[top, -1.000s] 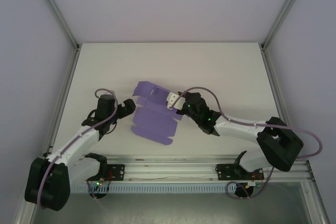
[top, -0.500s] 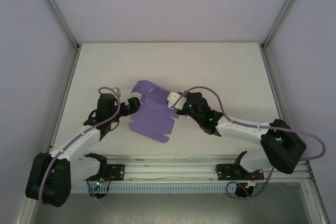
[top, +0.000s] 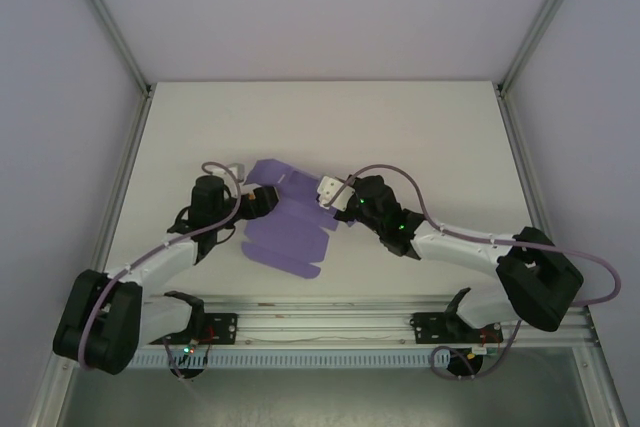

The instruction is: Assemble paper box

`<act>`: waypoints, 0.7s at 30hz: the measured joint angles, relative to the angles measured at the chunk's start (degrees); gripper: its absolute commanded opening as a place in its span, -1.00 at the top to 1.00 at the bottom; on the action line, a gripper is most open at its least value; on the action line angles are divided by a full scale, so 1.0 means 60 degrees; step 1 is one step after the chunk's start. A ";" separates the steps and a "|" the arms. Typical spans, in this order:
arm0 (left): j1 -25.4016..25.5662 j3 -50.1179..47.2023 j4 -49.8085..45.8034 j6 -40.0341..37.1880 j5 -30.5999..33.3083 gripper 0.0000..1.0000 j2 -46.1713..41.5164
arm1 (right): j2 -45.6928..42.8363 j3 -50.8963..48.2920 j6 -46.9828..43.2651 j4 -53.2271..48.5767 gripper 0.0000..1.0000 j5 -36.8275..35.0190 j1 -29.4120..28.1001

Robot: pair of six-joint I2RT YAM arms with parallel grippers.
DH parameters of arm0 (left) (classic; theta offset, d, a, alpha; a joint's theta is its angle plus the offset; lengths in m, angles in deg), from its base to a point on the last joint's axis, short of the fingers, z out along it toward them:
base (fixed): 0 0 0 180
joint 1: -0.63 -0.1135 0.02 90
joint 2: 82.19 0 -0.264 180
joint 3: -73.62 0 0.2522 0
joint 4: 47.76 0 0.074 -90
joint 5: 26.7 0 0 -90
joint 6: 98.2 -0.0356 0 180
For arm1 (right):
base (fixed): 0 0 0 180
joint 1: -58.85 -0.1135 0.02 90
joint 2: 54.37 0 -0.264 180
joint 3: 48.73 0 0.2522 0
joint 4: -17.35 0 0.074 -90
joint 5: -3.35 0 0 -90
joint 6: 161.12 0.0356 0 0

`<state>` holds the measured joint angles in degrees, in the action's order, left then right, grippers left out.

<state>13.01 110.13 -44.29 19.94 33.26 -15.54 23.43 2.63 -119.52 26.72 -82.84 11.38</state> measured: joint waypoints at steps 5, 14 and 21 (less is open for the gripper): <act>0.0062 0.0000 0.0430 0.0055 -0.0488 -0.20 0.0397 | -0.0015 0.0000 0.0113 0.0004 1.00 0.0197 0.0058; 0.0335 0.0000 0.0852 0.0171 -0.0703 0.41 0.0667 | -0.0106 0.0000 0.0397 0.0015 1.00 0.0572 0.0353; 0.0503 0.0080 0.0805 0.0302 -0.0554 0.75 0.0688 | -0.0142 0.0000 0.0382 -0.0047 1.00 0.0612 0.0448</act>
<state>16.02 110.61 -39.46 21.76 29.94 -11.41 22.58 2.63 -117.22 26.44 -79.16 14.07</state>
